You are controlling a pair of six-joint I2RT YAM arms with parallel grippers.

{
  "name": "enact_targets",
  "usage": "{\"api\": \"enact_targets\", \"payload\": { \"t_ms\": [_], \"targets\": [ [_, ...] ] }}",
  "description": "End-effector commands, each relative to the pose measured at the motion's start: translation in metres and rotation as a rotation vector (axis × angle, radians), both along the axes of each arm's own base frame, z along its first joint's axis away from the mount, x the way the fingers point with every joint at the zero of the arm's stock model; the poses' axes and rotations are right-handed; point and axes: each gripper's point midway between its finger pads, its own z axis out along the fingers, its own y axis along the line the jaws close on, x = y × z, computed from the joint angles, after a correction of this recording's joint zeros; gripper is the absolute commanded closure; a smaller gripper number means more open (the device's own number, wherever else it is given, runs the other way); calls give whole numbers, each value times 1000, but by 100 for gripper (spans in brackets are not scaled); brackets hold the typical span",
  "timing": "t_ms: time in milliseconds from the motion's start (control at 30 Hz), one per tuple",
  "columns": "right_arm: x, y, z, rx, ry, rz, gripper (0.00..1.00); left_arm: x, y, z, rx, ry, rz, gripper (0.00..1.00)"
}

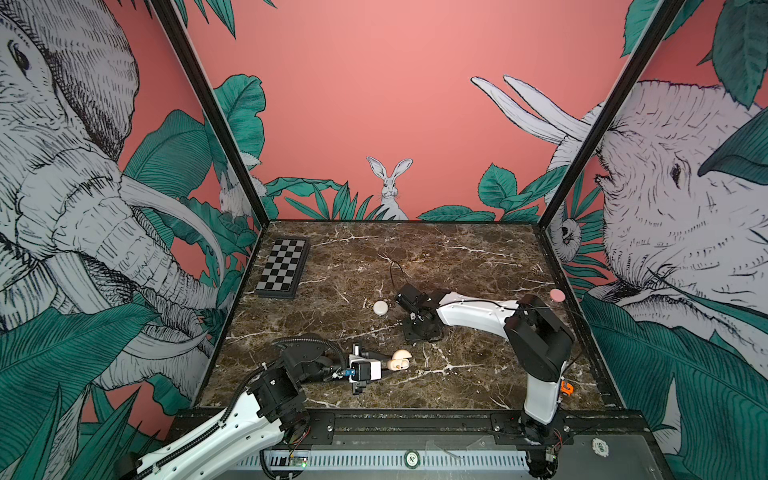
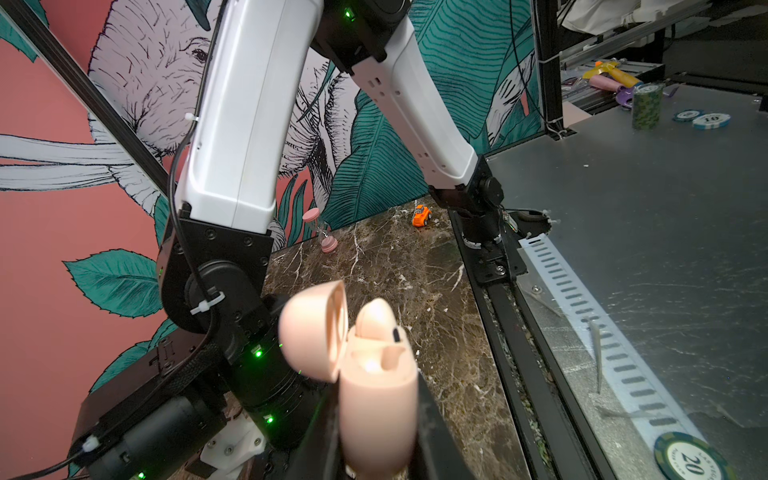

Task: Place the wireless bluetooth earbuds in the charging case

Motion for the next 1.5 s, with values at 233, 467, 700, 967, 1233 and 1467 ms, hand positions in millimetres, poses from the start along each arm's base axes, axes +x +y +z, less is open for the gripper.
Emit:
{"api": "enact_targets", "payload": {
  "t_ms": [233, 467, 700, 967, 1233, 1467],
  "targets": [
    [5, -15, 11, 10, -45, -42, 88, -1, -1, 12, -23, -33, -8, 100],
    [8, -20, 20, 42, -80, -51, 89, 9, -5, 12, -29, -7, 35, 100],
    [10, -24, 28, 73, -104, -58, 89, 20, -10, 10, -43, 36, 81, 100],
    [11, -37, 41, 111, -144, -71, 89, 44, -17, 5, -52, 97, 186, 100],
    [12, -46, 56, 156, -182, -84, 89, 64, -30, 7, -79, 268, 246, 100],
    [11, -55, 62, 163, -196, -83, 90, 85, -28, -3, -154, 339, 356, 100]
  ]
}}
